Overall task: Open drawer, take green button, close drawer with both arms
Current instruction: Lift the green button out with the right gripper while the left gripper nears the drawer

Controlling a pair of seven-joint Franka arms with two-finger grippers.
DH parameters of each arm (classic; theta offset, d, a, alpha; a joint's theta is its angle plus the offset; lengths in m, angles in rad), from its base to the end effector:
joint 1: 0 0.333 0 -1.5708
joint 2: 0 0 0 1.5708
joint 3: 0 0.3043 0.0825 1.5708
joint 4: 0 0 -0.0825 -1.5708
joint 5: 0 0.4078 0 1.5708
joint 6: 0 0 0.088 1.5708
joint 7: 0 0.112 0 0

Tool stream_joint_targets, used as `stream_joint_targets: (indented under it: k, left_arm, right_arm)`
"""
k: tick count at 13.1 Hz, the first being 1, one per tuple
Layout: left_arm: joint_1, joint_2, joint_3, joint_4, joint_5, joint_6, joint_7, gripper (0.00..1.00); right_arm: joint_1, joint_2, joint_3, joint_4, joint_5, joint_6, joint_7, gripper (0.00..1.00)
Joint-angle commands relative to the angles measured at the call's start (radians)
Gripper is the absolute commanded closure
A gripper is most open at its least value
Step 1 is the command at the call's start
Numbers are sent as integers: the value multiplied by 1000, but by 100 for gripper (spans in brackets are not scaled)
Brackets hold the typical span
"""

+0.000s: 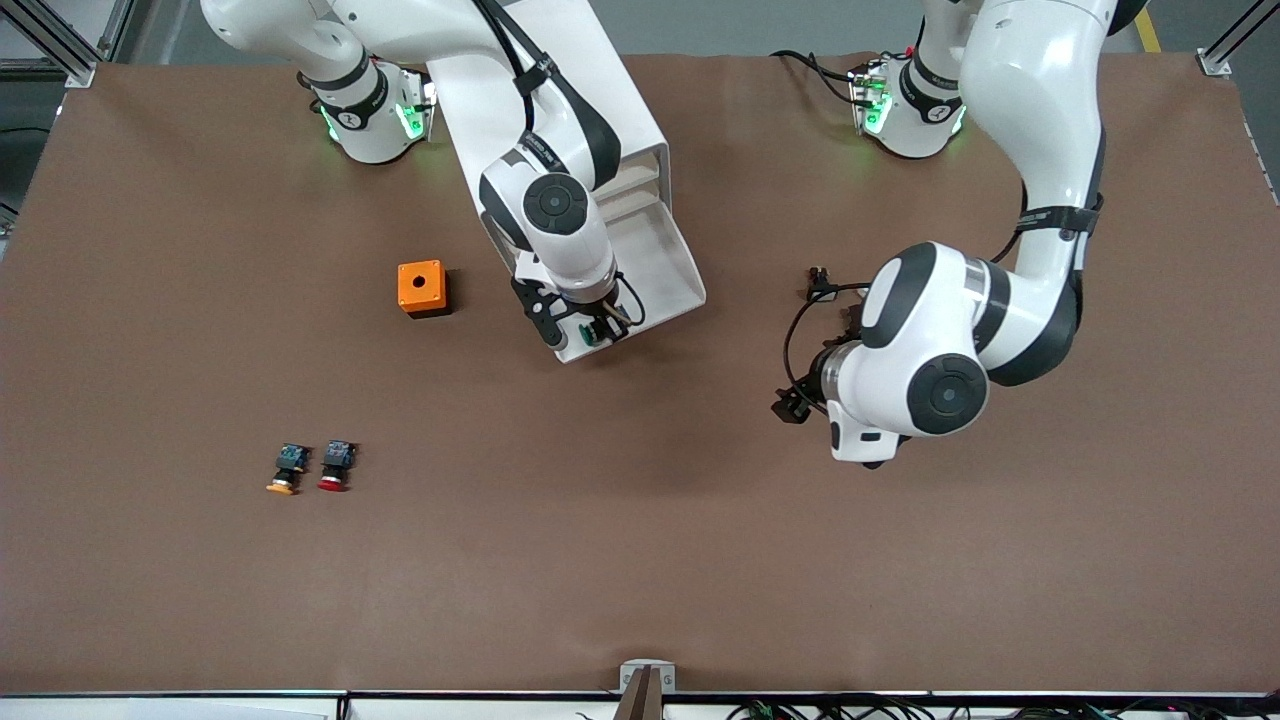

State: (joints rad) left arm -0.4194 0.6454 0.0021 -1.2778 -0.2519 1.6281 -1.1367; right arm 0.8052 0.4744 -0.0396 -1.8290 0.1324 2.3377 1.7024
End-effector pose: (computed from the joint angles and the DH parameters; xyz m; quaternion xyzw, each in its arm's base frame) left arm 0.6408 -0.3136 0.3335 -0.9096 -0.3692 0.1898 0.0150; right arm 0.4751 0.4620 0.2460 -0.8714 0.4888 0.0314 0.0296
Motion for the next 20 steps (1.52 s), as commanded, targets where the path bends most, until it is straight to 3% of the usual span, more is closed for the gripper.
stream_joint_targets:
  k: [1,4,6,12,15,20]
  left_arm:
    - [-41,23,-2,-6,23,68,49,0]
    - [-64,26,-7,-20,23,107,138,0]
    - [-96,34,-7,-22,25,122,140,0]
    - [-139,46,-7,-35,31,159,170,0]
    - [-147,51,-8,-37,31,165,183,0]
    - [-179,68,-8,-41,22,180,175,0]
  right_arm:
    - [9,-23,-2,-3,-4,-17,-47,99]
    - [-15,-34,-6,144,-2,-235,-189,100]
    - [-72,-36,-8,203,-4,-284,-330,100]
    - [-305,-22,-10,229,-7,-285,-947,100]
    - [-437,47,-10,218,-8,-264,-1240,100]
    - [-558,147,-10,199,-19,-144,-1451,100]
